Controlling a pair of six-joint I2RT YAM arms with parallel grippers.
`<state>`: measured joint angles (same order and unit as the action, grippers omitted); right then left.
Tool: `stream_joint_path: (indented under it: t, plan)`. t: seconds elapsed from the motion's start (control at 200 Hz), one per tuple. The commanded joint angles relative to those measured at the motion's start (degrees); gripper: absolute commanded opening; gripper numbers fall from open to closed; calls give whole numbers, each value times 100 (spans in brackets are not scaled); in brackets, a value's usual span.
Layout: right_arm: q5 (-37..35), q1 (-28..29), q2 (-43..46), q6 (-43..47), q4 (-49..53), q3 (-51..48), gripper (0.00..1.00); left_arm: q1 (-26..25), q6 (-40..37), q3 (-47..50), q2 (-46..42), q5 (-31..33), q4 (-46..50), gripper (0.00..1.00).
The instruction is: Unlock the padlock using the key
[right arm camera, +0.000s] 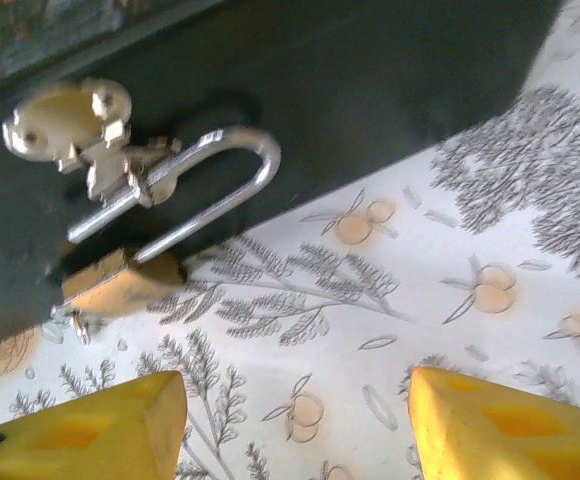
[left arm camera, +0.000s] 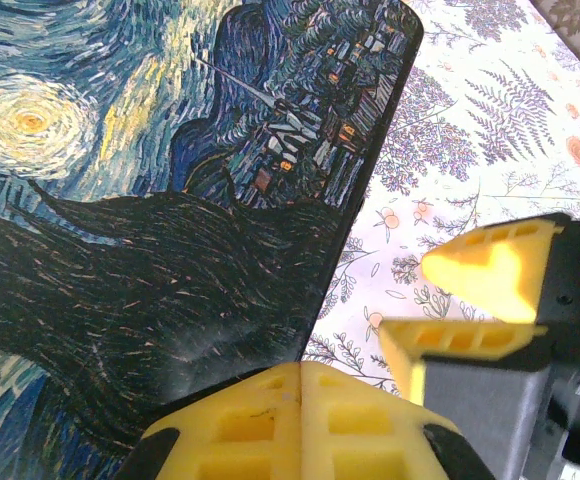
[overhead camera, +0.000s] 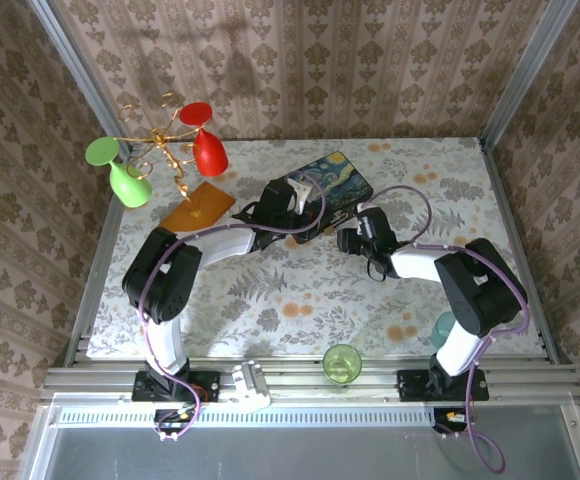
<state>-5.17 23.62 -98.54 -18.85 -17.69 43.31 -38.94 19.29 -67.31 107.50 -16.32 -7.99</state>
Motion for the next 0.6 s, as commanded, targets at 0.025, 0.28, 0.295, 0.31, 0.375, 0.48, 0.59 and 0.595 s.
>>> stream_joint_path:
  t: [0.025, 0.28, 0.295, 0.31, 0.375, 0.48, 0.59, 0.595]
  plan:
    - [162, 213, -354, 536, -224, 233, 66, 44, -34, 409, 350, 76, 1582, 5]
    - [70, 429, -1092, 819, -948, 488, 76, 75, -57, 383, 361, 38, 1568, 5]
    - [1, 451, -1121, 840, -914, 520, 76, 72, -62, 383, 362, 40, 1572, 5]
    - [-91, 477, -1132, 854, -895, 536, 76, 71, -70, 373, 359, 33, 1579, 5]
    - [-189, 571, -1154, 887, -1292, 412, 76, 78, -100, 375, 368, 28, 1603, 5]
    - [-340, 652, -1358, 925, -1029, 807, 76, 79, -145, 359, 427, -34, 1599, 5]
    - [-779, 767, -1472, 881, -657, 1066, 70, 88, -185, 384, 466, -114, 1578, 3]
    - [-803, 767, -1473, 865, -657, 1061, 70, 88, -187, 385, 465, -116, 1575, 3]
